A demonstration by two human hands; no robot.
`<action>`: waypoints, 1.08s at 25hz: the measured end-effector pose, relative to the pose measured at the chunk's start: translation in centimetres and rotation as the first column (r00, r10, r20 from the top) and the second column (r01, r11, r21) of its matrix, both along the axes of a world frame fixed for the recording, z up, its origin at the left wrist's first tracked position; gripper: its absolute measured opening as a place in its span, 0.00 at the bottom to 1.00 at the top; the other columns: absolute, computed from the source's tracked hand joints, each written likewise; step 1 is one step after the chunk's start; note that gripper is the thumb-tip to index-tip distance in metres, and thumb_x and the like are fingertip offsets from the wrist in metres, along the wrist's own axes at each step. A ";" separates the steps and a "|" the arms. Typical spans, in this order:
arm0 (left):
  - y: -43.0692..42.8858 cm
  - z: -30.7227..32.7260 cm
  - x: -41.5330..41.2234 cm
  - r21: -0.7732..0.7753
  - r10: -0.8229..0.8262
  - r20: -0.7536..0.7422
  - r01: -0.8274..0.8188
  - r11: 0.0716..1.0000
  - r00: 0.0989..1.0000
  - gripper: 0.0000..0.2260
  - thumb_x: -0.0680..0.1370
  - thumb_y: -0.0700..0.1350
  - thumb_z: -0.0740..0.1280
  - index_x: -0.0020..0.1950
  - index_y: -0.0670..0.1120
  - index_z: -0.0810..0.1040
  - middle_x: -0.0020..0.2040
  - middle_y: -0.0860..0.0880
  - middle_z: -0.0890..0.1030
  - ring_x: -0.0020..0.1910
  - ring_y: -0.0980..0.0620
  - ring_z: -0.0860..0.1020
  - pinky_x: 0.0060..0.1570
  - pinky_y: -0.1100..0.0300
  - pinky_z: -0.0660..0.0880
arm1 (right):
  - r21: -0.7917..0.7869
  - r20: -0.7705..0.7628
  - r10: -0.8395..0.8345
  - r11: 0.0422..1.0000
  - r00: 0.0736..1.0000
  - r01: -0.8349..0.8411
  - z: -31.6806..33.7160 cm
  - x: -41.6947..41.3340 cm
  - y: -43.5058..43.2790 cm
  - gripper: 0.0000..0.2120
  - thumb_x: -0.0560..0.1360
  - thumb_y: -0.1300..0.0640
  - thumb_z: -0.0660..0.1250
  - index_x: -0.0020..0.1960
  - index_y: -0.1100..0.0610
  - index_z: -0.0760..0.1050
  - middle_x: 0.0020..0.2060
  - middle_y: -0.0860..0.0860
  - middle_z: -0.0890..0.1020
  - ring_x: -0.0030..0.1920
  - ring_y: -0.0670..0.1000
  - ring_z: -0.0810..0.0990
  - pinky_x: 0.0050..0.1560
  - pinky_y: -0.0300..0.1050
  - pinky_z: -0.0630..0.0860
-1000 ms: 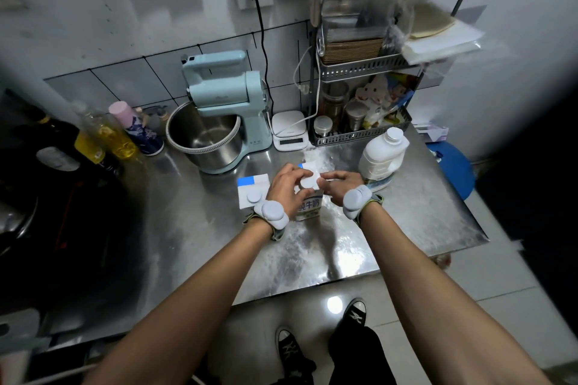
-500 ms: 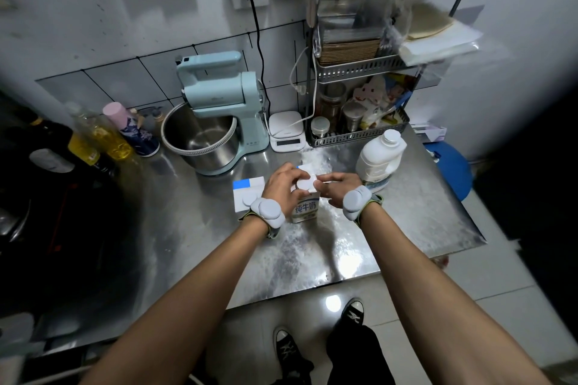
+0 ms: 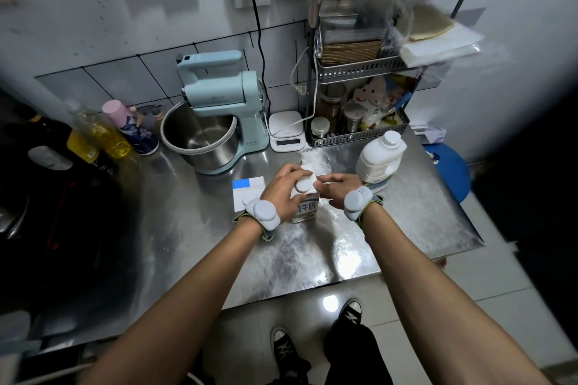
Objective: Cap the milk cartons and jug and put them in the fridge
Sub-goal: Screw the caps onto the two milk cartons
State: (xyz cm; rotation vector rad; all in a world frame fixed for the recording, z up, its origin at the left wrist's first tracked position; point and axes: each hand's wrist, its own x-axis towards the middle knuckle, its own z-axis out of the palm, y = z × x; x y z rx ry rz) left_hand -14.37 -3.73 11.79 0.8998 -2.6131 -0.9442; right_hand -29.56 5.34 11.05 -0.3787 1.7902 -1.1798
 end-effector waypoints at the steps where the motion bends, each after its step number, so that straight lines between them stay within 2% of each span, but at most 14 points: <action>1: 0.2 -0.1 0.1 0.007 0.045 -0.007 -0.045 0.999 0.999 0.23 0.73 0.45 0.74 0.67 0.47 0.74 0.61 0.49 0.71 0.60 0.51 0.74 0.62 0.59 0.72 | -0.002 0.000 0.000 1.000 1.000 0.000 0.0 0.0 0.0 0.13 0.73 0.59 0.75 0.57 0.62 0.82 0.43 0.59 0.84 0.42 0.53 0.82 0.33 0.39 0.73; 4: 0.4 -0.1 -0.1 -0.020 0.170 0.018 -0.170 0.985 0.985 0.22 0.71 0.51 0.76 0.60 0.46 0.75 0.57 0.48 0.72 0.52 0.51 0.75 0.52 0.57 0.75 | -0.003 -0.004 -0.003 1.000 1.000 0.003 -0.1 0.0 0.1 0.14 0.73 0.58 0.75 0.56 0.61 0.83 0.43 0.59 0.84 0.42 0.53 0.82 0.34 0.39 0.74; 7: 0.3 0.1 -0.4 -0.008 0.147 0.028 -0.147 0.989 0.989 0.16 0.72 0.46 0.75 0.56 0.45 0.77 0.52 0.48 0.74 0.48 0.51 0.77 0.51 0.55 0.76 | 0.002 -0.004 -0.007 1.000 1.000 0.007 -0.2 0.0 0.0 0.13 0.72 0.58 0.76 0.56 0.61 0.83 0.43 0.59 0.84 0.43 0.54 0.83 0.36 0.41 0.74; 9: 0.0 0.2 -0.6 -0.003 0.086 0.039 -0.086 0.996 0.996 0.15 0.73 0.40 0.73 0.59 0.45 0.78 0.53 0.47 0.75 0.53 0.49 0.77 0.56 0.53 0.75 | 0.004 -0.003 -0.010 1.000 1.000 0.010 -0.3 -0.1 -0.1 0.13 0.73 0.59 0.75 0.56 0.60 0.82 0.43 0.59 0.84 0.43 0.54 0.83 0.35 0.41 0.73; 11: -0.1 0.2 -0.5 -0.006 0.034 0.048 -0.034 0.999 0.998 0.15 0.74 0.39 0.71 0.61 0.45 0.77 0.55 0.47 0.75 0.58 0.47 0.76 0.59 0.52 0.74 | 0.003 -0.004 -0.011 1.000 1.000 0.011 -0.4 -0.1 -0.1 0.13 0.73 0.59 0.75 0.56 0.60 0.82 0.43 0.59 0.84 0.44 0.54 0.82 0.35 0.40 0.73; 16: 0.3 0.5 -0.7 -0.085 0.136 0.159 -0.124 0.989 0.978 0.22 0.72 0.56 0.72 0.59 0.46 0.72 0.58 0.46 0.73 0.57 0.48 0.75 0.54 0.51 0.75 | 0.011 -0.011 0.009 1.000 1.000 -0.009 -0.6 -0.3 -0.2 0.13 0.72 0.57 0.77 0.55 0.59 0.83 0.44 0.60 0.85 0.43 0.53 0.81 0.37 0.41 0.74; 19: 0.2 0.7 -1.4 -0.081 0.133 0.166 -0.121 0.989 0.977 0.18 0.74 0.50 0.73 0.58 0.43 0.75 0.58 0.44 0.75 0.59 0.45 0.74 0.56 0.54 0.71 | 0.014 -0.016 0.005 1.000 1.000 -0.004 -0.6 -0.4 -0.2 0.13 0.71 0.57 0.77 0.55 0.59 0.83 0.46 0.62 0.85 0.43 0.54 0.81 0.36 0.41 0.74; 23: -0.5 1.1 -1.3 -0.080 -0.030 0.147 0.042 0.996 0.989 0.15 0.74 0.41 0.72 0.60 0.41 0.77 0.58 0.43 0.74 0.63 0.43 0.72 0.58 0.57 0.68 | 0.008 -0.028 0.007 1.000 1.000 -0.007 -0.4 -0.2 -0.2 0.13 0.72 0.59 0.76 0.56 0.61 0.83 0.44 0.60 0.84 0.43 0.54 0.82 0.35 0.41 0.73; 25: -0.5 1.1 -1.0 -0.065 0.009 0.147 0.000 0.998 0.989 0.16 0.74 0.45 0.73 0.60 0.44 0.77 0.57 0.45 0.74 0.62 0.44 0.73 0.57 0.56 0.70 | 0.006 -0.023 0.009 1.000 1.000 -0.009 -0.2 -0.2 -0.2 0.14 0.72 0.59 0.76 0.56 0.60 0.83 0.44 0.59 0.84 0.43 0.54 0.83 0.35 0.40 0.74; 27: -0.1 0.9 -0.8 -0.067 0.118 0.138 -0.109 0.992 0.983 0.19 0.72 0.51 0.74 0.58 0.44 0.75 0.56 0.45 0.76 0.57 0.45 0.76 0.54 0.55 0.72 | 0.008 -0.025 0.013 1.000 1.000 -0.013 -0.1 -0.2 -0.1 0.14 0.73 0.58 0.76 0.57 0.60 0.83 0.44 0.58 0.84 0.44 0.53 0.83 0.34 0.38 0.75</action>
